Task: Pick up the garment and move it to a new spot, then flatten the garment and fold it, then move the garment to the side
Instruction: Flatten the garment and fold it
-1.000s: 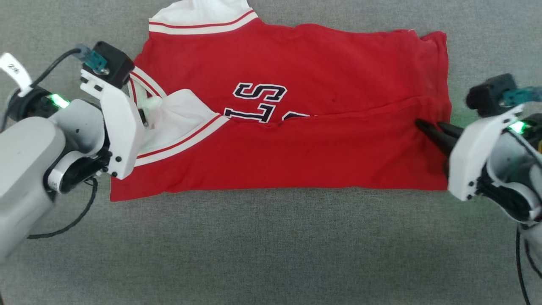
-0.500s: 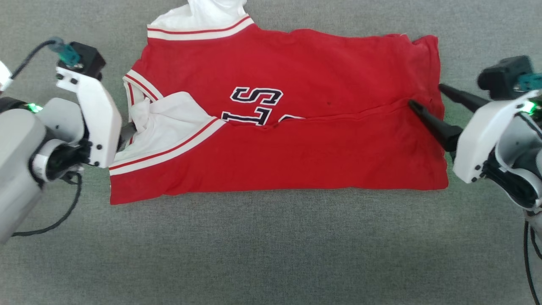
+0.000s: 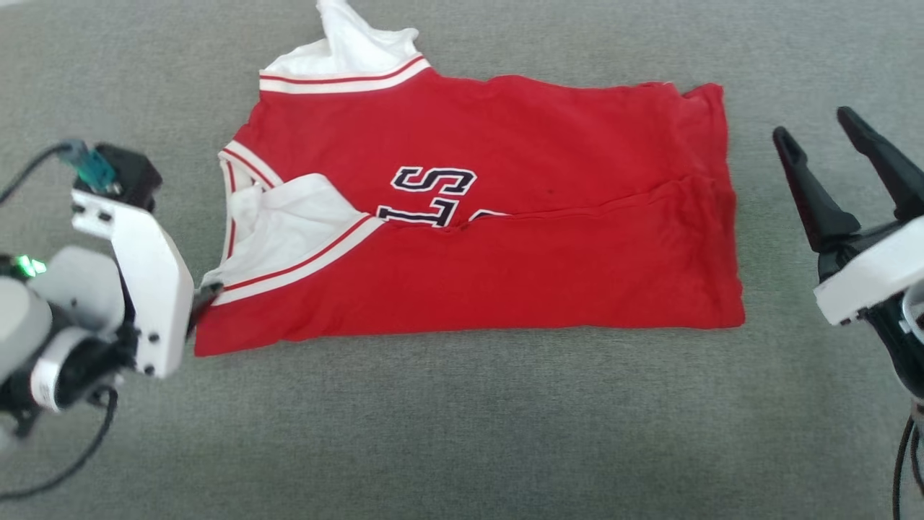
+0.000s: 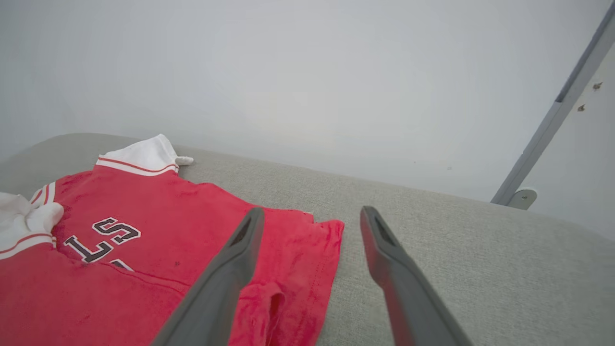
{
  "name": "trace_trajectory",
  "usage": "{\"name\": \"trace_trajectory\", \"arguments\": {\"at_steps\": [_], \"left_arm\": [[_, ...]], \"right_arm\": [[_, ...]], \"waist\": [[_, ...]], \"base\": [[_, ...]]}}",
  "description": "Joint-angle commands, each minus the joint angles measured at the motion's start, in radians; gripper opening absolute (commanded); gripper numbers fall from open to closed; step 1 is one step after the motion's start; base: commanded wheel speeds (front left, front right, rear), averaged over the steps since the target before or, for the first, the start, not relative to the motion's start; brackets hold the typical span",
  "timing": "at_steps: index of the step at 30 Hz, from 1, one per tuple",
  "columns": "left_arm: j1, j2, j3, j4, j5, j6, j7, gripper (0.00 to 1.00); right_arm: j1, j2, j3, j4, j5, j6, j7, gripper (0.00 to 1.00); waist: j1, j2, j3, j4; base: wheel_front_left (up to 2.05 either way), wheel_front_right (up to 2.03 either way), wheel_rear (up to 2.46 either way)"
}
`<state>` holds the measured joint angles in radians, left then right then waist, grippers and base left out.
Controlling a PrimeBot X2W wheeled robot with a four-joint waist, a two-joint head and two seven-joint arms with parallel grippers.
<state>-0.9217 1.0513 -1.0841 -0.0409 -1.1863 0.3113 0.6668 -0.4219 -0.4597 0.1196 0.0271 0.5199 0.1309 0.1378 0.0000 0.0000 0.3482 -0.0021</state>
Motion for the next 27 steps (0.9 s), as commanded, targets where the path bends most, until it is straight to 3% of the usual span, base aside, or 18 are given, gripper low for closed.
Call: {"name": "trace_trajectory", "arguments": {"at_steps": [1, 9, 14, 19, 20, 21, 27], "left_arm": [[0.02, 0.009, -0.005, -0.02, -0.001, 0.019, 0.006, 1.0], [0.094, 0.027, -0.015, -0.027, -0.028, 0.102, -0.019, 1.0], [0.132, 0.012, -0.018, 0.057, -0.047, 0.129, -0.033, 1.0], [0.167, -0.024, -0.022, 0.135, -0.083, 0.125, -0.037, 1.0], [0.176, -0.034, -0.028, 0.155, -0.095, 0.122, -0.029, 0.71], [0.185, -0.044, -0.035, 0.17, -0.102, 0.117, -0.022, 0.0], [0.178, -0.084, -0.038, 0.187, -0.105, 0.093, -0.025, 0.0]], "right_arm": [[0.021, 0.021, -0.023, -0.017, -0.019, 0.0, -0.014, 1.0], [0.12, 0.148, -0.123, -0.11, -0.111, 0.0, -0.055, 1.0], [0.168, 0.195, -0.141, -0.133, -0.114, 0.0, -0.04, 1.0], [0.199, 0.205, -0.125, -0.136, -0.091, 0.0, -0.002, 1.0], [0.206, 0.208, -0.118, -0.135, -0.081, 0.0, 0.013, 1.0], [0.214, 0.214, -0.118, -0.128, -0.07, 0.0, 0.033, 1.0], [0.226, 0.217, -0.098, -0.107, -0.018, 0.0, 0.193, 1.0]], "waist": [[0.0, 0.0, -0.005, -0.011], [0.0, 0.0, -0.006, -0.069], [0.0, 0.0, 0.003, -0.102], [0.0, 0.0, 0.013, -0.116], [0.0, 0.0, 0.015, -0.117], [0.0, 0.0, 0.017, -0.118], [0.0, 0.0, 0.034, -0.104]], "base": [[0.0, 0.0, 0.0], [0.0, 0.0, 0.0], [0.0, 0.0, 0.0], [0.0, 0.0, 0.0], [0.0, 0.0, 0.0], [0.0, 0.0, 0.0], [0.0, 0.0, 0.0]]}}
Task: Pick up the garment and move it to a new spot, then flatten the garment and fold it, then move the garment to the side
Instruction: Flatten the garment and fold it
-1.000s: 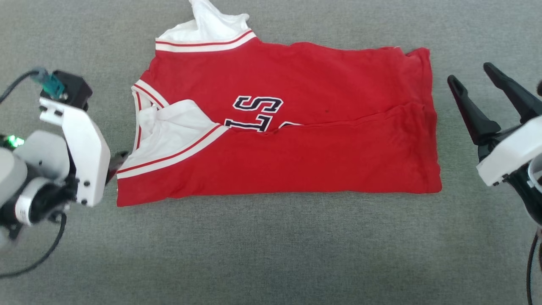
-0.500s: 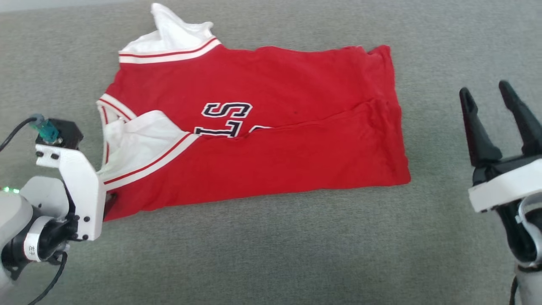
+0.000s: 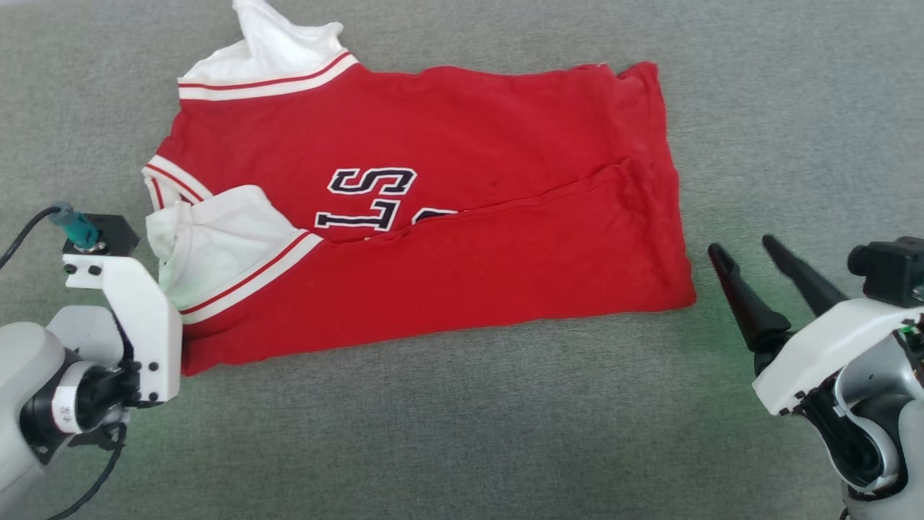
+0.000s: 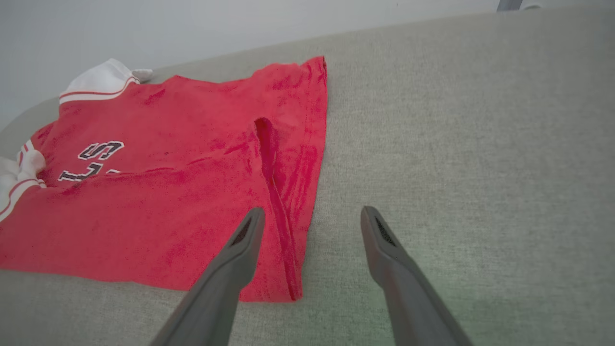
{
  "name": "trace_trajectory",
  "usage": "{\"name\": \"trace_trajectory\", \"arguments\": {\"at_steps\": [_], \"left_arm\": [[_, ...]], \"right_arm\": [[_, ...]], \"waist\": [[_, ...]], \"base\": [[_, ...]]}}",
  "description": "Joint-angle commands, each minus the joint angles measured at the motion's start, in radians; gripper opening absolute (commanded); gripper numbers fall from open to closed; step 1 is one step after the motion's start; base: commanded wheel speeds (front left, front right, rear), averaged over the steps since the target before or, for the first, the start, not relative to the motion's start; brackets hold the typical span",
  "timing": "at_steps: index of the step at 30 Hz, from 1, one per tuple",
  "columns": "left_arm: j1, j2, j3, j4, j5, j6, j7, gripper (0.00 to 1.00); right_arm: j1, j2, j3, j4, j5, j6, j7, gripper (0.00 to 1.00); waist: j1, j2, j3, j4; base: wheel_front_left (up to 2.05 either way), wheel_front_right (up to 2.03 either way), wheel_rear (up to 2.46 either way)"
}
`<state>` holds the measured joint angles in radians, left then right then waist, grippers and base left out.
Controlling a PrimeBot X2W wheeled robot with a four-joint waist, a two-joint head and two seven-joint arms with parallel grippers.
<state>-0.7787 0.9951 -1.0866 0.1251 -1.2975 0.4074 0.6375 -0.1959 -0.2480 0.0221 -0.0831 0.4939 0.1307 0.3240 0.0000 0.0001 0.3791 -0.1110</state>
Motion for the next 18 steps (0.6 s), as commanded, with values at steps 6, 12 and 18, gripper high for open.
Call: {"name": "trace_trajectory", "arguments": {"at_steps": [6, 12, 18], "left_arm": [[-0.003, -0.051, -0.037, -0.017, 0.035, -0.009, 0.008, 0.0], [-0.024, -0.085, -0.045, -0.052, 0.045, -0.02, 0.01, 0.0], [-0.036, -0.116, -0.04, -0.054, 0.05, -0.026, -0.004, 0.0]], "right_arm": [[-0.048, 0.0, 0.004, 0.048, 0.039, 0.0, 0.206, 1.0], [-0.121, 0.0, 0.01, 0.141, 0.035, 0.0, 0.388, 1.0], [-0.168, -0.012, 0.1, 0.248, 0.028, 0.0, 0.551, 0.48]], "waist": [[0.0, -0.0001, 0.018, 0.039], [0.0, -0.0001, 0.037, 0.078], [0.0, -0.0001, 0.053, 0.108]], "base": [[0.0, 0.0, 0.0], [0.0, 0.0, 0.0], [0.0, 0.0, 0.0]]}}
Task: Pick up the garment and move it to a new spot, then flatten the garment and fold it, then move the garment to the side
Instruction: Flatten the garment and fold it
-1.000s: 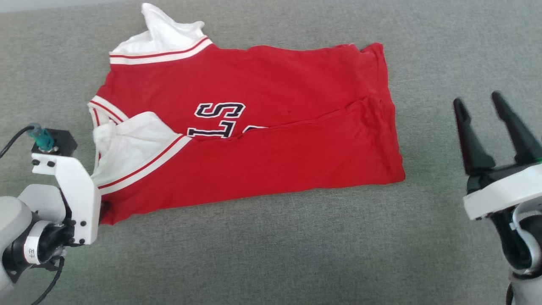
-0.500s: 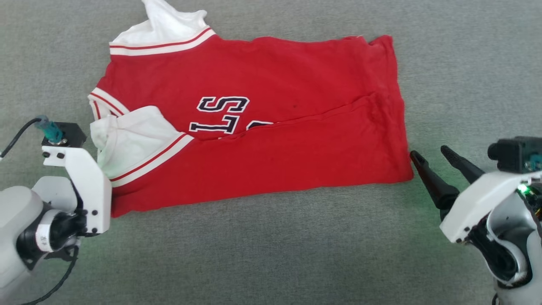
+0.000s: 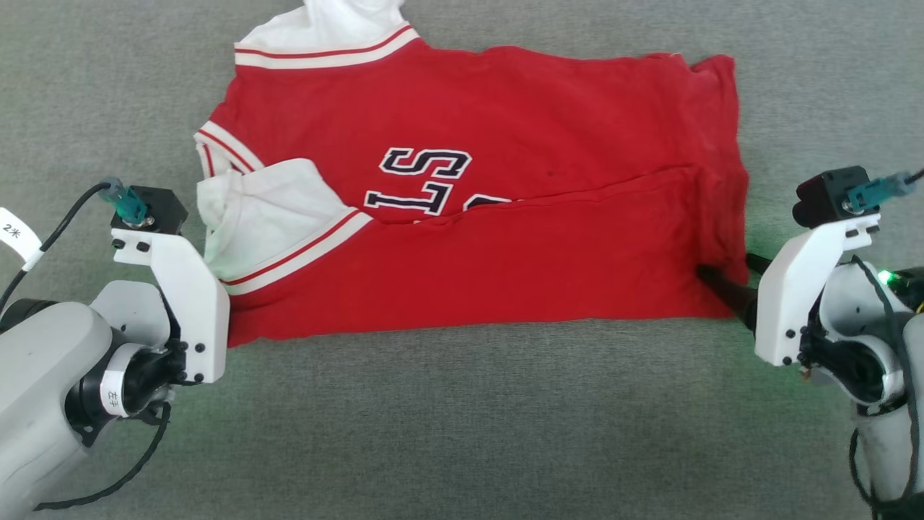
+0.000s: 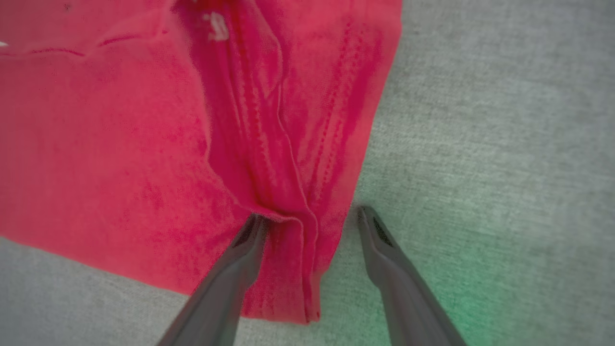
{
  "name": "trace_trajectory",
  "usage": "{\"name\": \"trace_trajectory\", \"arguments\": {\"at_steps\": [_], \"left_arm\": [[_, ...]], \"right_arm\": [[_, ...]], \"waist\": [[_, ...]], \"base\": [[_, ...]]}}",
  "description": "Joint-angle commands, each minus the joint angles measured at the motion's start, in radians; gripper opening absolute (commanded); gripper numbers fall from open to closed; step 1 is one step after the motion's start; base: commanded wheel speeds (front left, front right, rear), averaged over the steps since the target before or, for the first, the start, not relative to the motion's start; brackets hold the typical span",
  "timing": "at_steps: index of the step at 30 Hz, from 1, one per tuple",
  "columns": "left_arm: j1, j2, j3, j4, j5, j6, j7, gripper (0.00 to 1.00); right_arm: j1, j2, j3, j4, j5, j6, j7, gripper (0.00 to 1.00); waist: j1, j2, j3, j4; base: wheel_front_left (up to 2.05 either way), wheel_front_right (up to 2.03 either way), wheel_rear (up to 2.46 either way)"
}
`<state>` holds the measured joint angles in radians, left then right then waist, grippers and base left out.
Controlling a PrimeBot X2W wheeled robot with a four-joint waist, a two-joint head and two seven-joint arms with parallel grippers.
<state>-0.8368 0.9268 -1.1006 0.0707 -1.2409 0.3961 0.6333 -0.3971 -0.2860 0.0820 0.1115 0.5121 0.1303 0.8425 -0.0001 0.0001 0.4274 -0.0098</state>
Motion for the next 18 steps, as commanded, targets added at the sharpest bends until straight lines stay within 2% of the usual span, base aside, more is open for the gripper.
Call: {"name": "trace_trajectory", "arguments": {"at_steps": [1, 2, 7, 14, 15, 18], "left_arm": [[0.022, -0.05, -0.026, 0.003, -0.008, -0.017, -0.003, 0.0], [0.022, -0.052, -0.025, 0.007, -0.007, -0.017, -0.004, 0.0], [0.036, -0.036, -0.006, 0.013, -0.023, -0.007, -0.021, 0.0], [0.05, 0.064, 0.025, -0.1, -0.044, 0.053, -0.001, 0.0], [0.05, 0.064, 0.025, -0.1, -0.044, 0.053, -0.001, 0.0], [0.059, 0.11, 0.033, -0.171, -0.051, 0.094, 0.013, 0.0]], "right_arm": [[0.029, 0.019, 0.058, 0.061, 0.015, 0.001, 0.053, 0.11], [0.026, 0.009, 0.07, 0.067, 0.015, 0.002, 0.066, 0.0], [0.011, -0.038, 0.058, 0.049, 0.032, 0.0, 0.088, 0.0], [0.042, -0.092, 0.006, -0.077, 0.084, 0.0, 0.138, 0.0], [0.042, -0.092, 0.006, -0.077, 0.084, 0.0, 0.138, 0.0], [0.069, -0.112, -0.014, -0.13, 0.101, 0.0, 0.169, 0.0]], "waist": [[0.0001, -0.0001, 0.006, 0.012], [0.0001, -0.0001, 0.007, 0.016], [0.0001, -0.0001, 0.007, 0.026], [0.0001, -0.0001, -0.007, 0.024], [0.0001, -0.0001, -0.007, 0.024], [0.0001, -0.0001, -0.013, 0.025]], "base": [[0.0, 0.0, 0.0], [0.0, 0.0, 0.0], [0.0, 0.0, 0.0], [0.0, 0.0, 0.0], [0.0, 0.0, 0.0], [0.0, 0.0, 0.0]]}}
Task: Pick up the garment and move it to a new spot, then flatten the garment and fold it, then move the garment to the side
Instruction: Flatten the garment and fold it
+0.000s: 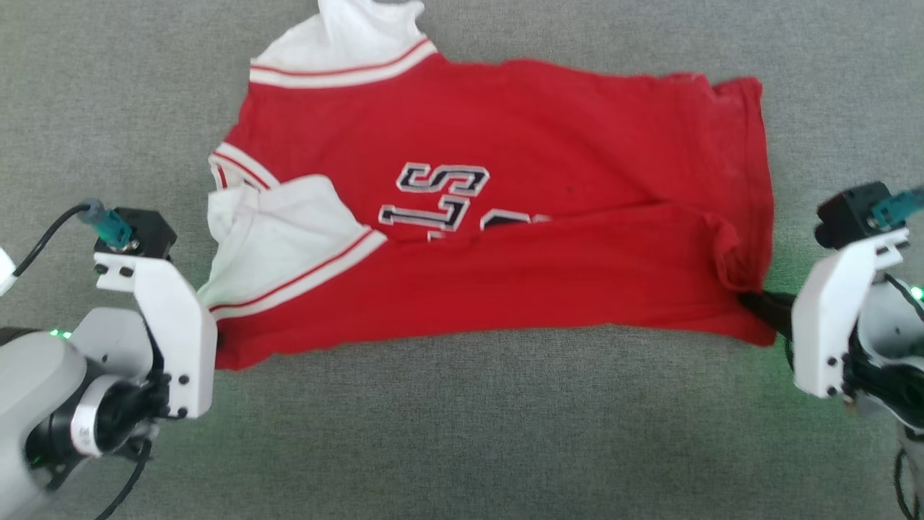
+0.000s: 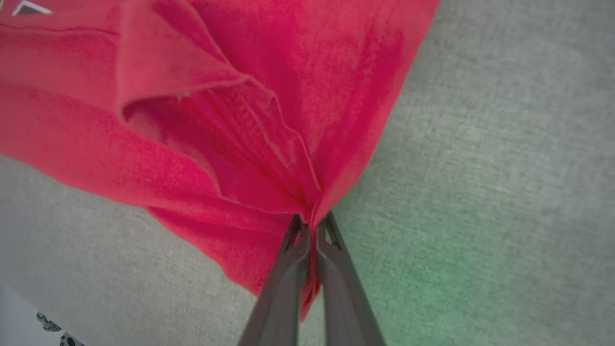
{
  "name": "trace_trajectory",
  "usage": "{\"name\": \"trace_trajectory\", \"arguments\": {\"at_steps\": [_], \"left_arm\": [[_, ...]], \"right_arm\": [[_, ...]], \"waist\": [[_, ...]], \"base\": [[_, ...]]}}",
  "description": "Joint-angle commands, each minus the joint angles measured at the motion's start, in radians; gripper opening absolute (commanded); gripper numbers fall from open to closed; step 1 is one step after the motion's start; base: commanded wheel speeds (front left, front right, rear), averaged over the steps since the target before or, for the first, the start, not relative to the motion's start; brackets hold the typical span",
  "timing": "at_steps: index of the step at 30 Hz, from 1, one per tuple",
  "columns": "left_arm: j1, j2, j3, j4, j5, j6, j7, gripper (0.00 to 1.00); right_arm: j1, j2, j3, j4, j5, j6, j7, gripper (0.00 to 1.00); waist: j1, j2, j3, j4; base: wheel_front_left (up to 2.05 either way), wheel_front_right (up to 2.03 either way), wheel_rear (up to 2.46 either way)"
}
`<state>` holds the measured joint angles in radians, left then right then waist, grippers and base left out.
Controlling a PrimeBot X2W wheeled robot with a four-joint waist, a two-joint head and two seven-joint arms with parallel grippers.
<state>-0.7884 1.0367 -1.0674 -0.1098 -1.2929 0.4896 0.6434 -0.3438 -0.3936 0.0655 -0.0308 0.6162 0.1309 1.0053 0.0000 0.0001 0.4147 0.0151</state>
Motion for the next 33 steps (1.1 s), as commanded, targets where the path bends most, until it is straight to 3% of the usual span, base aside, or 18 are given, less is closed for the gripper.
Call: {"name": "trace_trajectory", "arguments": {"at_steps": [1, 13, 16, 19, 20, 21, 22, 24, 25, 33], "left_arm": [[0.017, 0.016, 0.001, -0.017, -0.001, 0.016, 0.005, 0.0], [0.126, 0.147, -0.008, -0.277, -0.053, 0.191, 0.015, 0.0], [0.156, 0.144, -0.02, -0.291, -0.058, 0.2, 0.006, 0.0], [0.172, 0.121, -0.037, -0.258, -0.047, 0.181, -0.003, 0.0], [0.178, 0.107, -0.039, -0.241, -0.053, 0.173, -0.008, 0.27], [0.181, 0.096, -0.045, -0.224, -0.054, 0.159, -0.006, 0.67], [0.178, 0.088, -0.047, -0.207, -0.05, 0.149, -0.007, 1.0], [0.166, 0.074, -0.043, -0.177, -0.052, 0.131, -0.005, 1.0], [0.157, 0.072, -0.041, -0.167, -0.05, 0.124, -0.004, 1.0], [0.065, 0.152, 0.026, -0.217, -0.035, 0.098, 0.015, 1.0]], "right_arm": [[0.026, -0.009, -0.006, -0.007, 0.003, 0.0, 0.016, 0.0], [0.206, -0.039, -0.114, -0.228, 0.077, 0.0, 0.193, 0.0], [0.249, -0.023, -0.134, -0.254, 0.072, 0.0, 0.214, 0.0], [0.266, 0.001, -0.132, -0.248, 0.063, 0.0, 0.199, 0.0], [0.271, 0.001, -0.124, -0.238, 0.051, 0.0, 0.192, 0.0], [0.274, -0.002, -0.113, -0.227, 0.042, 0.0, 0.184, 0.0], [0.272, 0.003, -0.106, -0.216, 0.039, 0.0, 0.167, 0.3], [0.262, 0.011, -0.087, -0.191, 0.03, 0.0, 0.134, 0.54], [0.26, 0.011, -0.077, -0.181, 0.028, 0.0, 0.12, 1.0], [0.235, 0.034, -0.102, -0.197, 0.017, 0.0, -0.002, 1.0]], "waist": [[0.0, -0.0001, -0.002, 0.001], [0.0, -0.0001, -0.003, 0.009], [0.0, -0.0001, 0.0, 0.011], [0.0, -0.0001, 0.001, 0.012], [0.0, -0.0001, 0.002, 0.012], [0.0, -0.0001, 0.002, 0.012], [0.0, -0.0001, 0.0, 0.012], [0.0, -0.0001, -0.003, 0.009], [0.0, -0.0001, -0.006, 0.007], [0.0, -0.0001, -0.03, -0.019]], "base": [[0.0, 0.0, 0.0], [0.0, 0.0, 0.0], [0.0, 0.0, 0.0], [0.0, 0.0, 0.0], [0.0, 0.0, 0.0], [0.0, 0.0, 0.0], [0.0, 0.0, 0.0], [0.0, 0.0, 0.0], [0.0, 0.0, 0.0], [0.0, 0.0, 0.0]]}}
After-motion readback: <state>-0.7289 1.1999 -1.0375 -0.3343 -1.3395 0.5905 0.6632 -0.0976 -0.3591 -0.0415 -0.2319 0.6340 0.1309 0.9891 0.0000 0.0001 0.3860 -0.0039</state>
